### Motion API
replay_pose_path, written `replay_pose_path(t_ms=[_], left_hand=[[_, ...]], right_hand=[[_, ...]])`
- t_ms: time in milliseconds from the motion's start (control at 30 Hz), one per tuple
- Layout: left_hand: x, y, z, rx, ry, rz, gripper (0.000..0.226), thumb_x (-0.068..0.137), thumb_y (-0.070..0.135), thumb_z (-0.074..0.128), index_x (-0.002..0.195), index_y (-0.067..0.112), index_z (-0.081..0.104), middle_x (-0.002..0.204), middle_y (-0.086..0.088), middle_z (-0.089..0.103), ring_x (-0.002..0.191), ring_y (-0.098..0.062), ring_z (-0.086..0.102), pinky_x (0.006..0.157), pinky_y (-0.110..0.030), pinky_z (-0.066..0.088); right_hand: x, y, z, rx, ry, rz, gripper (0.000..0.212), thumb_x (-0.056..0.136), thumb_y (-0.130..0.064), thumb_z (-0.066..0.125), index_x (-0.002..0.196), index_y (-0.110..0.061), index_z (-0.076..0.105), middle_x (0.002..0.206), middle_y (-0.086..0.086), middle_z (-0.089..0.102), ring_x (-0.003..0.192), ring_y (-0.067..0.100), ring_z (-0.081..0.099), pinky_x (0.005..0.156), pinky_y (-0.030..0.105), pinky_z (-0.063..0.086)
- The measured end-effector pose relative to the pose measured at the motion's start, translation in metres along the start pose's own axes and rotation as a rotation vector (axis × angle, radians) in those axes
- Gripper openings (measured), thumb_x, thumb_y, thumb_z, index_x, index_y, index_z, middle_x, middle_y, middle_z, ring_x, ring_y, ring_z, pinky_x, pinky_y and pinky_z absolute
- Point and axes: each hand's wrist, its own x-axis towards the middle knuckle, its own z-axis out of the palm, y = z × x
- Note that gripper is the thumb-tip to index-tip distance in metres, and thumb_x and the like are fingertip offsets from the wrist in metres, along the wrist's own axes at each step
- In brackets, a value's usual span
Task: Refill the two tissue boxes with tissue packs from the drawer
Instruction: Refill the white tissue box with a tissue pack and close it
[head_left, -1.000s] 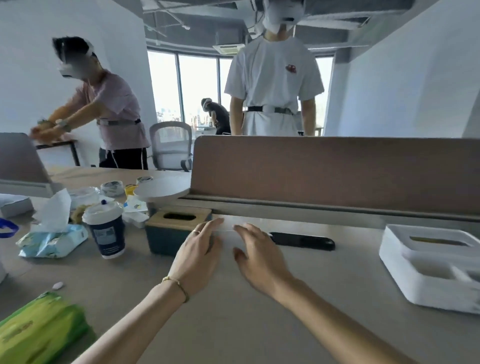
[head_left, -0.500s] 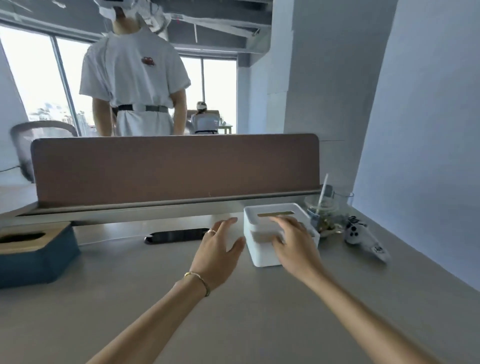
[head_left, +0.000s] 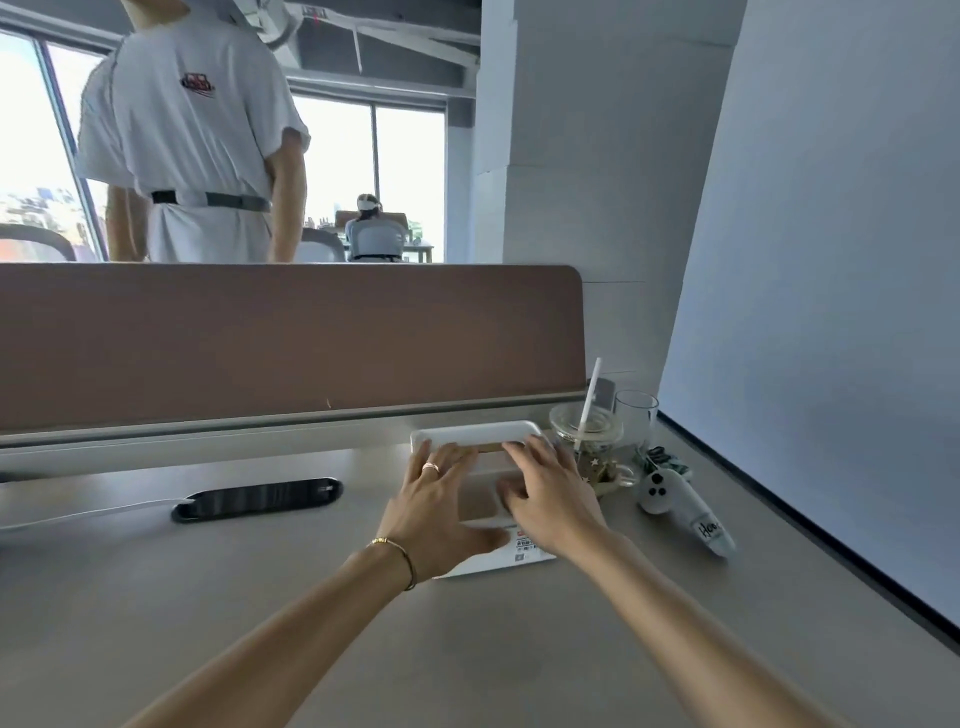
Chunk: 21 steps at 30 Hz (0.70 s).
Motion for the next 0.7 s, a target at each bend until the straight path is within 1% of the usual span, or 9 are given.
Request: replay_pose_path(t_ms=[67, 167, 267, 400, 533, 700], left_hand=[[0.000, -0.001, 0.006, 0.026, 0.069, 0.021, 0.107, 0.067, 0.080, 0.067, 0.155, 0.034, 0.029, 0.160, 0.015, 0.028, 0.153, -0.011, 0.001, 0.109, -0.035, 0.042], [0.001, -0.002, 0.009, 0.009, 0.148, 0.040, 0.102, 0.063, 0.079, 0.068, 0.150, 0.035, 0.039, 0.152, 0.016, 0.038, 0.149, -0.007, 0.013, 0.101, -0.033, 0.050], [-0.001, 0.000, 0.005, 0.000, 0.147, 0.050, 0.100, 0.061, 0.076, 0.073, 0.148, 0.037, 0.042, 0.149, 0.013, 0.039, 0.146, -0.007, 0.018, 0.098, -0.034, 0.052], [-0.020, -0.002, -0.014, 0.000, 0.164, 0.063, 0.100, 0.060, 0.075, 0.075, 0.147, 0.039, 0.043, 0.149, 0.012, 0.039, 0.142, -0.006, 0.023, 0.097, -0.035, 0.052], [-0.058, -0.010, -0.044, 0.016, 0.223, 0.093, 0.098, 0.058, 0.077, 0.072, 0.144, 0.036, 0.049, 0.146, 0.011, 0.044, 0.140, -0.011, 0.030, 0.097, -0.040, 0.054], [-0.127, -0.030, -0.080, 0.053, 0.229, 0.045, 0.098, 0.055, 0.081, 0.068, 0.142, 0.040, 0.049, 0.143, 0.013, 0.044, 0.138, -0.009, 0.031, 0.093, -0.037, 0.055]], right_hand=[[-0.002, -0.002, 0.008, -0.029, 0.063, 0.014, 0.051, 0.094, -0.046, 0.041, 0.143, -0.035, 0.034, 0.157, -0.007, 0.025, 0.142, 0.028, 0.024, 0.096, 0.048, 0.047], [-0.004, -0.002, 0.012, 0.020, 0.123, 0.019, 0.052, 0.091, -0.043, 0.044, 0.142, -0.037, 0.039, 0.157, -0.011, 0.030, 0.140, 0.025, 0.029, 0.094, 0.048, 0.048], [-0.007, -0.003, 0.008, 0.082, 0.157, 0.010, 0.055, 0.087, -0.040, 0.049, 0.142, -0.037, 0.045, 0.154, -0.015, 0.034, 0.141, 0.023, 0.032, 0.096, 0.047, 0.050], [-0.023, -0.020, -0.001, 0.067, 0.192, -0.029, 0.056, 0.087, -0.035, 0.050, 0.143, -0.037, 0.045, 0.155, -0.014, 0.033, 0.143, 0.021, 0.028, 0.095, 0.046, 0.051], [-0.052, -0.052, -0.009, 0.078, 0.205, -0.078, 0.053, 0.090, -0.035, 0.050, 0.143, -0.035, 0.046, 0.155, -0.013, 0.033, 0.143, 0.022, 0.027, 0.095, 0.046, 0.051], [-0.098, -0.110, -0.007, 0.124, 0.151, -0.157, 0.056, 0.089, -0.034, 0.051, 0.145, -0.033, 0.044, 0.158, -0.008, 0.029, 0.145, 0.023, 0.023, 0.100, 0.047, 0.048]])
